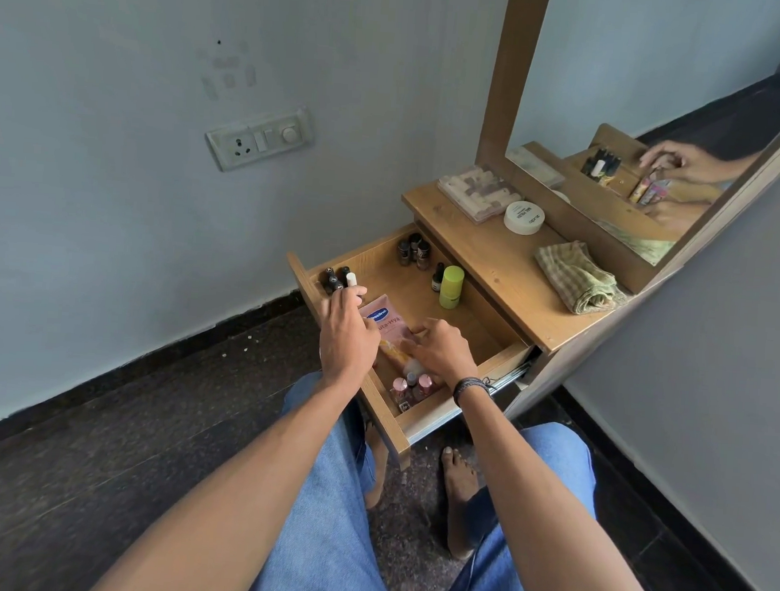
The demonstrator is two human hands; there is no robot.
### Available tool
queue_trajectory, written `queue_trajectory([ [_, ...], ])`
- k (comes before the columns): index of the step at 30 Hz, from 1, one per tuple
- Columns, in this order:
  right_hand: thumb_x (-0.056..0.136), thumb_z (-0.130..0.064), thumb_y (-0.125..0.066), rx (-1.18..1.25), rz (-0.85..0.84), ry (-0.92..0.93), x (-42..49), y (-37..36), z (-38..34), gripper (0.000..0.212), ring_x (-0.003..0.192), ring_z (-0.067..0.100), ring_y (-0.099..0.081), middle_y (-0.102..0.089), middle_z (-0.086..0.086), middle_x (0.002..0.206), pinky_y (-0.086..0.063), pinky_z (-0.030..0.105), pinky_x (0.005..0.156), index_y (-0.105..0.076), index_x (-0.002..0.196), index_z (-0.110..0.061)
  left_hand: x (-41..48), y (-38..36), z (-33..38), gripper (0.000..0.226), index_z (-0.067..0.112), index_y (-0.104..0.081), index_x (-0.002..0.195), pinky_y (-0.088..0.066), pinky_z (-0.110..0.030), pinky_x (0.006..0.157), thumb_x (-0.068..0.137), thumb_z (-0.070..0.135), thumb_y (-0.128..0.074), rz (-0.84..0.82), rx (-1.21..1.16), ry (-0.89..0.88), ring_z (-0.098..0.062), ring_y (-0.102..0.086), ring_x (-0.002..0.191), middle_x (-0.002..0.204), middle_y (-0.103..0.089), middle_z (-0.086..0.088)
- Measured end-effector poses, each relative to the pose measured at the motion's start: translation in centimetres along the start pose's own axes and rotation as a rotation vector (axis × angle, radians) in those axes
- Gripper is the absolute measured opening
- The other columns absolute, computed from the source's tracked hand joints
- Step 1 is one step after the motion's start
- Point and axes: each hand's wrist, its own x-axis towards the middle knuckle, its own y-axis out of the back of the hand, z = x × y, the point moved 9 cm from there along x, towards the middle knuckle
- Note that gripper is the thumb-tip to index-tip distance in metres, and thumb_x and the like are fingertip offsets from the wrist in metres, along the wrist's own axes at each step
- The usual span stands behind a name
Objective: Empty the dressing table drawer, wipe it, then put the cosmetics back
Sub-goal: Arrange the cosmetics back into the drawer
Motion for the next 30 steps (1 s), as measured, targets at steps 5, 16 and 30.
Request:
queue_trajectory([
  [5,0.090,-0.046,-0.073,-0.005,0.004,0.000,0.06,-0.08,0.01,0.034,0.084,0.017,-0.065,-0.068,0.000,0.098,-0.055,0.034,0.077,-0.068,0.110,-0.020,0.02,-0.05,-0.14,0.040,0.017,-0.055,0.118,-0.054,-0.030,0.089,0.084,0.000,-0.067,-0.004,-0.002,0.012,-0.020,-0.048,0.126,0.131,-0.059,-0.007],
  [16,0.090,-0.047,-0.072,-0.046,-0.007,0.021,-0.01,-0.16,-0.21,0.039,0.091,0.021,-0.068,-0.072,0.006,0.111,-0.059,0.041,0.085,-0.065,0.116,-0.019,0.03,0.04,-0.08,0.039,0.016,-0.056,0.117,-0.056,-0.031,0.087,0.083,0.000,-0.067,-0.006,-0.003,0.009,-0.020,-0.049,0.125,0.129,-0.060,-0.008],
  [30,0.091,-0.045,-0.072,-0.060,-0.016,0.031,-0.12,-0.16,-0.45,0.039,0.089,0.019,-0.067,-0.071,0.004,0.109,-0.057,0.038,0.084,-0.066,0.118,-0.018,0.00,0.05,-0.10,0.034,0.016,-0.060,0.116,-0.041,-0.019,0.087,0.085,0.003,-0.064,-0.018,0.050,0.009,-0.016,-0.046,0.123,0.127,-0.060,-0.002],
])
